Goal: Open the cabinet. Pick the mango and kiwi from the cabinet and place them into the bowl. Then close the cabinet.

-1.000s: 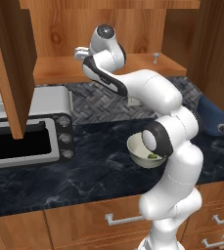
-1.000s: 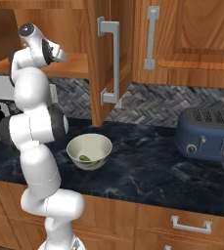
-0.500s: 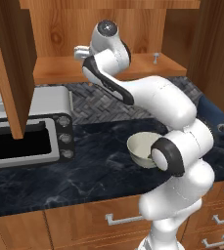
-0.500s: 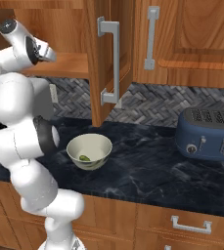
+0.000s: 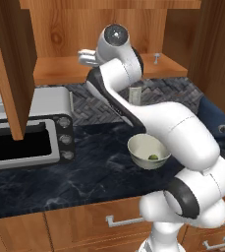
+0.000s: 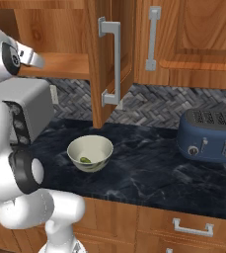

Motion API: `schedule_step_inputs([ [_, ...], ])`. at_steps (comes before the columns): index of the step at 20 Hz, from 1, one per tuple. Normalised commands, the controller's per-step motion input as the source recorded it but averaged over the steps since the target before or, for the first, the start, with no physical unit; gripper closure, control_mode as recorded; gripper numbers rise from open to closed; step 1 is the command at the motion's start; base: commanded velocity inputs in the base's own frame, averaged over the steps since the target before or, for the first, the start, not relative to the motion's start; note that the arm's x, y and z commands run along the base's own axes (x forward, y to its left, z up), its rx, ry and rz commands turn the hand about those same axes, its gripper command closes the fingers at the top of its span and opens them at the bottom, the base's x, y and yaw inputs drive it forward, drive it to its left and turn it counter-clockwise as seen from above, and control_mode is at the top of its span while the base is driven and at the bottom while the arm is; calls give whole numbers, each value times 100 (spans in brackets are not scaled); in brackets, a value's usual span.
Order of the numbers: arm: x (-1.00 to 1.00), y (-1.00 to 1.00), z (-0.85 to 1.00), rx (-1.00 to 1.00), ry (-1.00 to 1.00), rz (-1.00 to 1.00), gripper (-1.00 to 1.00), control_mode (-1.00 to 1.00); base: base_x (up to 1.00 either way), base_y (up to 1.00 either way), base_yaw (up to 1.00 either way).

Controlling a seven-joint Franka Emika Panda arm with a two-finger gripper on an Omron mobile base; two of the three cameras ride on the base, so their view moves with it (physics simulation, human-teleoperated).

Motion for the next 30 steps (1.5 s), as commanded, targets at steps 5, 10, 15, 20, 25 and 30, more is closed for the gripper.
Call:
schedule_step_inputs([
  [5, -100, -16, 27, 0, 0, -19, 100, -100, 0, 0, 0],
  [10, -94, -20, 1, 0, 3, -19, 100, -100, 0, 0, 0],
  [15, -68, -33, 2, 0, 4, -17, 100, -100, 0, 0, 0],
  [20, -1, -53, 0, 13, 11, 0, 100, -100, 0, 0, 0],
  [25, -10, -67, 0, 35, 7, -2, 100, -100, 0, 0, 0],
  [30, -7, -41, -2, 18, 0, -1, 100, -100, 0, 0, 0],
])
